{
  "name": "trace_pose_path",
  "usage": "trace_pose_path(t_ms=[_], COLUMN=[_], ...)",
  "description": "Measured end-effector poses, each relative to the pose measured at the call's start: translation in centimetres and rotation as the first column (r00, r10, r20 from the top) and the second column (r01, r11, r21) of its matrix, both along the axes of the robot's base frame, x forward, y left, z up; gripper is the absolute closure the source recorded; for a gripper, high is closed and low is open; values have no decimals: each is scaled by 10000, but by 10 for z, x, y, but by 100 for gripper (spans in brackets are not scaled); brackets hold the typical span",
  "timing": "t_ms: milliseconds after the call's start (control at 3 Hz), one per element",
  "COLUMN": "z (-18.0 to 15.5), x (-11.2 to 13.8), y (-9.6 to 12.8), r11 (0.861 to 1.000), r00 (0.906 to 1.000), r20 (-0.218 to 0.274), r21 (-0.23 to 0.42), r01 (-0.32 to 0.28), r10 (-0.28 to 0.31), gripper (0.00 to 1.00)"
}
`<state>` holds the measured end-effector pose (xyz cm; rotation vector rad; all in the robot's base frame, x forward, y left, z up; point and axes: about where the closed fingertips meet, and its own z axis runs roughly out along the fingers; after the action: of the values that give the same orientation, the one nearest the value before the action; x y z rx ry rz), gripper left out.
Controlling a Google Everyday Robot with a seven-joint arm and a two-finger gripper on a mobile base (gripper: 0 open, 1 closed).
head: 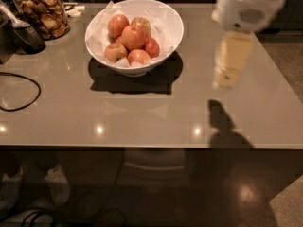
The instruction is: Pick apple from white bowl
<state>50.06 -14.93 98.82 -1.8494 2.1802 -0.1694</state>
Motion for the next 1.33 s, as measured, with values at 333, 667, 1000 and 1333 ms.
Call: trace_pose_path(t_ms=[333,667,1000,1333], z=[16,25,25,22], x=[28,40,44,65], y=[43,65,67,80], r11=[9986,9952,9948,9916], r00=[9987,9945,9938,9983], r20=[129,460,604,428], r21=[194,243,363,1221], r01=[-495,-948,-956,-435], r10=[492,936,933,386], gripper=[0,0,0,0])
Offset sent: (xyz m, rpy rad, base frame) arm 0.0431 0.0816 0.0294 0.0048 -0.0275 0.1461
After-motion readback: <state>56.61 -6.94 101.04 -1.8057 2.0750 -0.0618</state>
